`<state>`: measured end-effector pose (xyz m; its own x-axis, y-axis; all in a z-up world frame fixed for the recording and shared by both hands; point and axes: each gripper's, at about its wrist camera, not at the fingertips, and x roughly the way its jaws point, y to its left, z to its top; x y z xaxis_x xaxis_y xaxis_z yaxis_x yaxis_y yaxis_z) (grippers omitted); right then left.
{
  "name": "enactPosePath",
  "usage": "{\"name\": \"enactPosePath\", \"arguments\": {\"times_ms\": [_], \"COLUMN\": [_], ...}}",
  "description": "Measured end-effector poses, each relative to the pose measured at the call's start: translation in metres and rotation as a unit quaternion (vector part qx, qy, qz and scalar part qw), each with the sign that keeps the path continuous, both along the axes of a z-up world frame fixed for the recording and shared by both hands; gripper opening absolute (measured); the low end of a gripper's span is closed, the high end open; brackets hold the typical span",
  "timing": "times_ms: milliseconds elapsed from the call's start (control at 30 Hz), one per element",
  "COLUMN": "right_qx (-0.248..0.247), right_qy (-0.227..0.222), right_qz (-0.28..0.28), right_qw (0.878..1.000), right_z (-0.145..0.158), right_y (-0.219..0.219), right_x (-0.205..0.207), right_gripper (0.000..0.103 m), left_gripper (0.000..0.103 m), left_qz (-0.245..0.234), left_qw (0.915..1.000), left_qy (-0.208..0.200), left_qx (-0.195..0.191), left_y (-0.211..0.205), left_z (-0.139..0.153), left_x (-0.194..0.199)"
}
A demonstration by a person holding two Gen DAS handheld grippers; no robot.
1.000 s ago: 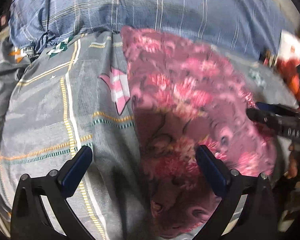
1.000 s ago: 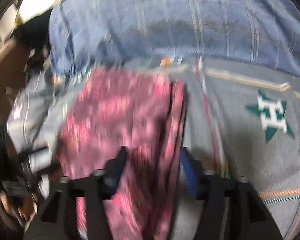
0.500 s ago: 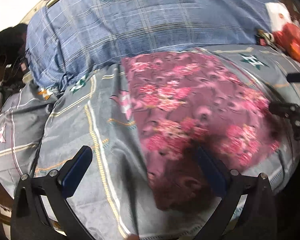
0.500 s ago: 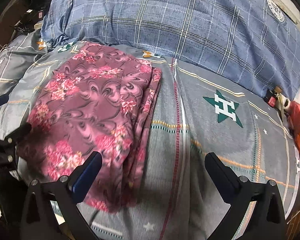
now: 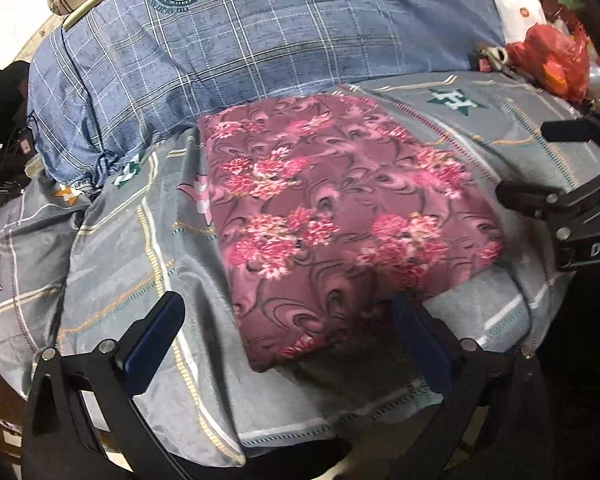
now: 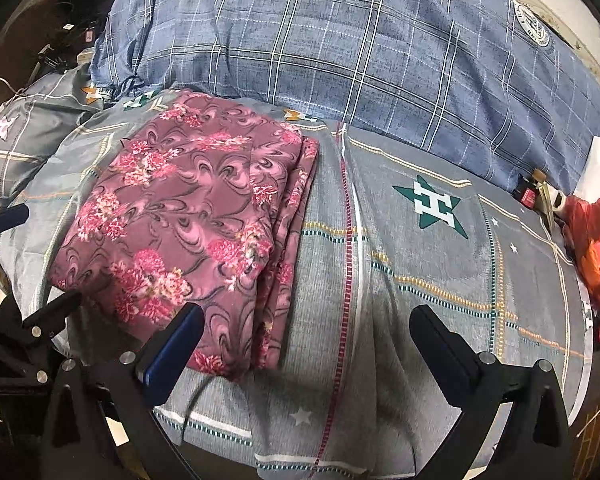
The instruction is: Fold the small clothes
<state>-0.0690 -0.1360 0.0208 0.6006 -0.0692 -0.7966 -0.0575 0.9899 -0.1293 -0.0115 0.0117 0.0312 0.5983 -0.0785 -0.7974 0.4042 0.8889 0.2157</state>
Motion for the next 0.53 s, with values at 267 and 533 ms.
{"name": "enactPosePath", "arguments": {"times_ms": [267, 533], "right_qx": [-0.005, 0.008], "right_qy": [-0.020, -0.013], "right_qz": [-0.009, -0.023], "right_qw": [1.000, 1.000], "right_z": [0.009, 0.006], "right_y": [-0.003, -0.011], "right_x": [-0.016, -0.023], "right_gripper": [0.103, 0.103], "left_gripper": [0.103, 0.103], "left_qz": [-0.015, -0.032], "left_qw": [0.9992, 0.9976], "left_qy": [0.012, 0.024], "left_qx": [-0.036, -0.056], "left_y": [-0.005, -0.013], "left_z": [0.007, 0.008], "left_x": [-0.009, -0.018]}}
